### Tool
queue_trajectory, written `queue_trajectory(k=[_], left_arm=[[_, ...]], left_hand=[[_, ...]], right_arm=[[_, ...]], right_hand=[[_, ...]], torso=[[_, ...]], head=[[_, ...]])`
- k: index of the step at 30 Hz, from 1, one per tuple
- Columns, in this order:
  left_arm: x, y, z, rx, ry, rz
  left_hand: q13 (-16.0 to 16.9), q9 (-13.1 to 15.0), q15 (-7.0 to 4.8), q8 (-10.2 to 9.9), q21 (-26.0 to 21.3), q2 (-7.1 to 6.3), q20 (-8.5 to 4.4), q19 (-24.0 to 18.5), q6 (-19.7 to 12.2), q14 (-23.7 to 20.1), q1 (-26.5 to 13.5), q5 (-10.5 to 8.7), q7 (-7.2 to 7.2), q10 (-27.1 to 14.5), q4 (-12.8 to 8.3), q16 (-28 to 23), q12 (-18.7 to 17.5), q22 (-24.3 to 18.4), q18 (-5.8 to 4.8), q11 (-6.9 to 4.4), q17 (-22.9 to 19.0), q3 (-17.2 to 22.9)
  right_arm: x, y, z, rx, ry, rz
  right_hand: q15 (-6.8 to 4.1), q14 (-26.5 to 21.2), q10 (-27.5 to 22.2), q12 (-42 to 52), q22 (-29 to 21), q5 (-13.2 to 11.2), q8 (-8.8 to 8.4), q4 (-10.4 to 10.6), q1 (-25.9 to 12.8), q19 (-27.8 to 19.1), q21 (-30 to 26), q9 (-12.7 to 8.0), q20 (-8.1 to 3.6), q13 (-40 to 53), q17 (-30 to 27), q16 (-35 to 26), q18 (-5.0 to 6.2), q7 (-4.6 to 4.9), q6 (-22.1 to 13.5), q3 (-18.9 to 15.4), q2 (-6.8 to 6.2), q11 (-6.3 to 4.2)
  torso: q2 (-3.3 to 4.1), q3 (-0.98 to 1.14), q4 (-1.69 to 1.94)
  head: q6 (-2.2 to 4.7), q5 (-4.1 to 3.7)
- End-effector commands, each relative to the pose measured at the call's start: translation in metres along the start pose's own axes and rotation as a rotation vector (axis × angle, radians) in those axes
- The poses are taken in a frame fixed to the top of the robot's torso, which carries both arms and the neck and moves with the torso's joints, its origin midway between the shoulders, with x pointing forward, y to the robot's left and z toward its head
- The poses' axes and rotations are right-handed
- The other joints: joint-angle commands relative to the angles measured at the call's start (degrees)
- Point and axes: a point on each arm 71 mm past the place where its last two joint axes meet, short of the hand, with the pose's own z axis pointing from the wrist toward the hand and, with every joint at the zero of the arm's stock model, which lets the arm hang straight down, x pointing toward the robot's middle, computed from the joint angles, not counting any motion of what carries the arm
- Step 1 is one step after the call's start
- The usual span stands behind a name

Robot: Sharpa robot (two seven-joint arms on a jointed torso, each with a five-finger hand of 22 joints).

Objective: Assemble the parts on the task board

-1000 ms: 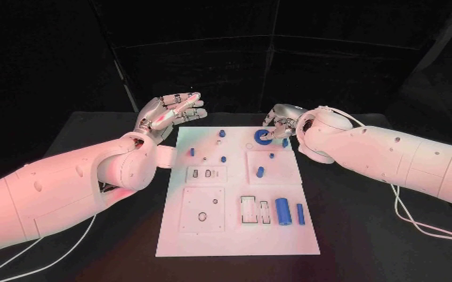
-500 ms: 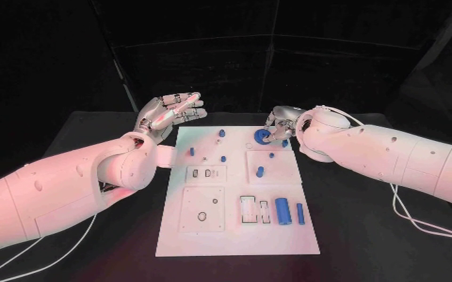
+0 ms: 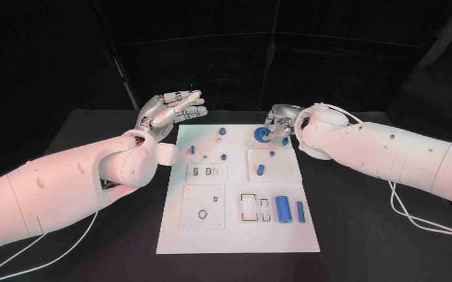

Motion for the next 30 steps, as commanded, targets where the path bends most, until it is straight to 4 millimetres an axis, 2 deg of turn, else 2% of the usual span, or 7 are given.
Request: queue_trajectory(k=[1,11,19,23,28,30], left_arm=[[0.0013,-0.0011,0.0008,0.005,0.007,-0.006],[0.0010,-0.0008,0.0011,0.003,0.007,-0.006],[0.0004,-0.0008,0.0010,0.002,0.006,-0.005],[-0.0007,-0.0009,0.0008,0.002,0.004,-0.003],[-0.0005,-0.0008,0.0009,0.001,0.004,-0.004],[-0.0005,-0.0008,0.0010,0.001,0.004,-0.004]], left_hand=[[-0.1,-0.1,0.24,-0.2,-0.1,0.04,-0.11,0.5,-0.2,0.2,-0.7,0.17,2.12,-0.2,0.0,-0.4,-0.4,-0.1,0.42,-0.07,-0.1,-0.3],[-0.1,-0.1,0.26,-0.3,-0.2,0.13,-0.10,0.5,-0.2,0.2,-0.8,0.17,2.17,-0.2,0.0,-0.4,-0.4,-0.1,0.41,-0.04,-0.1,-0.3],[-0.1,-0.1,0.26,-0.3,-0.2,0.13,-0.10,0.5,-0.2,0.2,-0.8,0.17,2.17,-0.2,0.0,-0.4,-0.4,-0.1,0.41,-0.04,-0.1,-0.3],[-0.1,-0.1,0.26,-0.3,-0.2,0.13,-0.10,0.5,-0.2,0.2,-0.8,0.17,2.17,-0.2,0.0,-0.4,-0.4,-0.1,0.41,-0.04,-0.1,-0.3],[-0.1,-0.1,0.26,-0.3,-0.2,0.13,-0.10,0.5,-0.2,0.2,-0.8,0.17,2.17,-0.2,0.0,-0.4,-0.4,-0.1,0.41,-0.04,-0.1,-0.3],[-0.1,-0.1,0.26,-0.3,-0.2,0.13,-0.10,0.5,-0.2,0.2,-0.8,0.17,2.17,-0.2,0.0,-0.4,-0.4,-0.1,0.41,-0.04,-0.1,-0.3]], right_arm=[[0.0012,0.0013,-0.0001,0.001,0.008,-0.023],[-0.0001,0.0049,-0.0011,-0.002,-0.020,-0.031],[-0.0011,0.0063,-0.0015,0.008,-0.041,-0.047],[-0.0009,0.0070,-0.0015,0.008,-0.042,-0.050],[-0.0009,0.0075,-0.0015,0.009,-0.044,-0.058],[-0.0010,0.0079,-0.0015,0.008,-0.047,-0.065]], right_hand=[[0.15,4.1,0.3,0.2,0.1,-0.3,0.26,-0.1,0.0,0.2,0.4,0.1,-0.02,0.0,5.3,0.2,-0.86,-0.02,0.4,-0.3,0.37,-0.18],[0.18,4.1,0.1,0.1,0.1,-0.7,0.12,0.3,-0.8,0.2,0.4,-0.1,-0.04,0.0,5.5,0.3,-0.87,0.03,0.3,-1.2,-0.04,-0.12],[0.20,4.1,0.1,0.0,0.3,-0.7,0.16,1.0,-1.7,0.2,0.5,-0.1,-0.02,0.0,5.5,0.3,-0.90,0.02,0.4,-2.0,-0.05,-0.10],[0.20,4.1,0.2,0.2,0.4,-0.8,0.19,1.2,-1.8,0.2,0.5,-0.1,-0.01,0.2,5.5,0.3,-0.91,0.00,0.4,-2.1,0.01,-0.11],[0.02,4.2,0.4,0.5,0.7,-0.8,0.77,0.7,-0.6,0.4,0.7,0.0,-0.11,0.6,5.7,0.4,-0.96,-0.28,1.7,-1.7,0.87,-0.37],[-0.08,4.2,0.5,0.5,0.8,-1.7,0.94,0.2,0.5,0.4,0.8,0.0,-0.20,0.7,5.8,0.4,-0.97,-0.37,2.1,-1.2,1.33,-0.48]], torso=[[-0.05,-0.01,-0.07],[-0.07,-0.03,0.11],[-0.02,-0.08,0.08],[-0.02,-0.03,0.02],[-0.05,-0.04,0.11],[-0.05,-0.04,0.12]], head=[[-0.17,-0.08],[-0.23,-0.15],[-0.21,-0.38],[-0.23,-0.34],[-0.42,-0.31],[-0.43,-0.33]])
